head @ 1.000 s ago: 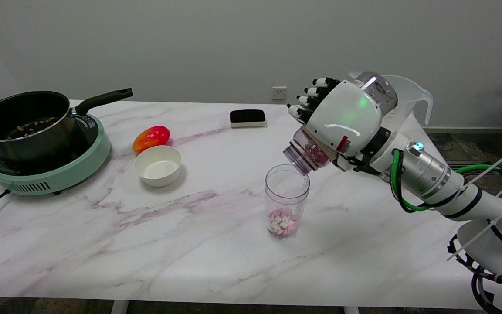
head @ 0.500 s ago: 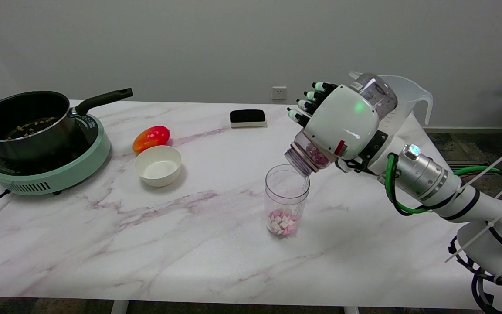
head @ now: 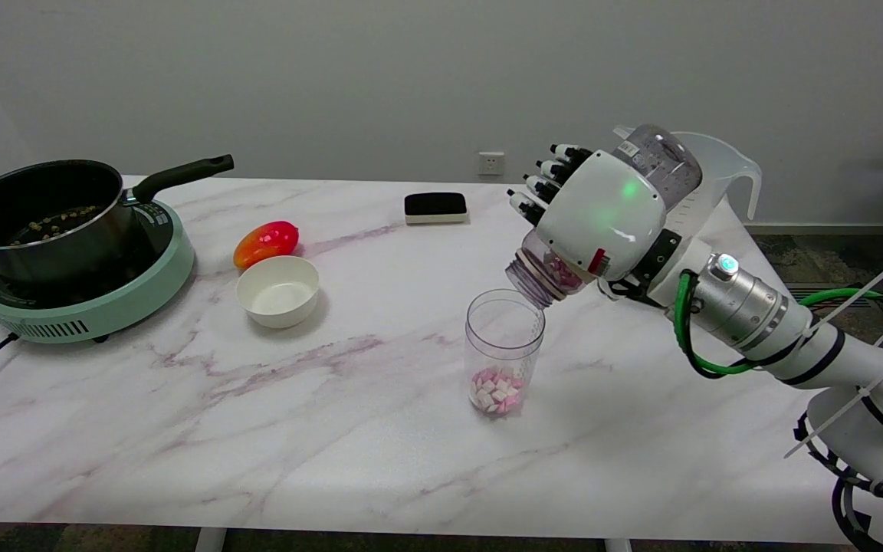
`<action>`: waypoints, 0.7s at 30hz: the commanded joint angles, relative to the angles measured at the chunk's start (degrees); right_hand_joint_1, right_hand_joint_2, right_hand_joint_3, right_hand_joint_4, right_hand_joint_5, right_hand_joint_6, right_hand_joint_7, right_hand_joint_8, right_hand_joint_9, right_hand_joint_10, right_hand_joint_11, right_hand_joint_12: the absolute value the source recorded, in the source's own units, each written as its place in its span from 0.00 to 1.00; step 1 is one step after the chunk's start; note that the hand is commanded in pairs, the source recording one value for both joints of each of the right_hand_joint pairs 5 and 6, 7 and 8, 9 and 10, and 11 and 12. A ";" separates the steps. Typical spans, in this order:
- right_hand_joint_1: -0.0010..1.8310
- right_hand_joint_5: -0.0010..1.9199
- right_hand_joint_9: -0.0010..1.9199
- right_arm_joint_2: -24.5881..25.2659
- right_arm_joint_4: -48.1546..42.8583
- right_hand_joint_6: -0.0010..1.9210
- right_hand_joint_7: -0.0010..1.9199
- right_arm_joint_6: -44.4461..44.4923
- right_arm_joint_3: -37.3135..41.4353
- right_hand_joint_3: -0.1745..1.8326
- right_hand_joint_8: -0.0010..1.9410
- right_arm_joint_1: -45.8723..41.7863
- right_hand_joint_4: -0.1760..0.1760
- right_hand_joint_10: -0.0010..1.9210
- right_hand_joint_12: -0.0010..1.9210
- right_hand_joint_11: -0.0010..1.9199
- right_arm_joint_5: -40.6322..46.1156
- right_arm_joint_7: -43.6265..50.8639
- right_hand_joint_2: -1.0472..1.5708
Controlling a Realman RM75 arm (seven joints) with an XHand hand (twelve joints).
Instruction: Pour the contents of the bottle into the measuring cup.
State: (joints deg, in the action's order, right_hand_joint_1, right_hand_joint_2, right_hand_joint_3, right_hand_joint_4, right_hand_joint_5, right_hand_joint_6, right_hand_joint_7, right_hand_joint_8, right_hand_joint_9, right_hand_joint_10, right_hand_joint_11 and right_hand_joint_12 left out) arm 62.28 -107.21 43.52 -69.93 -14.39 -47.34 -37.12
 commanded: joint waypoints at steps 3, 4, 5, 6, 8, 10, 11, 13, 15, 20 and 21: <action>0.76 1.00 0.98 -0.06 -0.17 1.00 1.00 -0.45 0.95 0.31 0.99 0.08 0.50 0.98 0.81 0.81 0.70 3.30 1.00; 0.76 1.00 0.98 -0.05 -0.17 1.00 1.00 -0.90 0.25 0.31 0.99 0.16 0.50 0.98 0.81 0.81 1.38 3.38 1.00; 0.76 1.00 0.98 0.02 -0.25 1.00 1.00 -1.14 -0.35 0.31 0.99 0.23 0.50 0.98 0.81 0.81 1.67 3.38 1.00; 0.76 1.00 0.98 0.02 -0.25 1.00 1.00 -1.29 -0.52 0.31 0.99 0.25 0.50 0.98 0.81 0.81 1.71 3.38 1.00; 0.76 1.00 0.98 0.02 -0.33 1.00 1.00 -1.63 -1.24 0.31 0.99 0.47 0.50 0.98 0.81 0.81 2.65 3.38 1.00; 0.76 1.00 0.98 0.03 -0.33 1.00 1.00 -2.23 -2.01 0.30 0.99 0.56 0.50 0.98 0.81 0.81 3.23 3.14 1.00; 0.76 1.00 0.98 0.10 -0.32 1.00 1.00 -2.85 -2.71 0.31 0.99 0.63 0.50 0.98 0.81 0.81 4.30 3.14 1.00; 0.76 1.00 0.98 0.10 -0.25 1.00 1.00 -3.94 -4.05 0.31 0.99 0.72 0.50 0.98 0.80 0.80 6.14 2.90 1.00; 0.76 1.00 0.98 0.10 -0.24 1.00 1.00 -5.39 -5.65 0.31 0.99 0.89 0.50 0.98 0.80 0.80 7.36 2.66 1.00; 0.77 1.00 0.97 0.76 0.07 1.00 1.00 -7.76 -10.41 0.36 0.99 2.31 0.50 0.97 0.79 0.79 11.73 0.10 1.00; 0.77 1.00 0.97 0.92 0.07 1.00 1.00 -7.76 -10.49 0.37 0.99 2.31 0.50 0.97 0.79 0.79 11.74 0.10 1.00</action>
State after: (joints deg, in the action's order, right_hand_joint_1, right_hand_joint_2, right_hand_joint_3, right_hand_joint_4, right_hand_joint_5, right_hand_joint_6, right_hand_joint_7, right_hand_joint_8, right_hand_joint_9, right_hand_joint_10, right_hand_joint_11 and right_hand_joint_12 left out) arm 62.29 -107.39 41.09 -72.12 -13.94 -44.06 -34.80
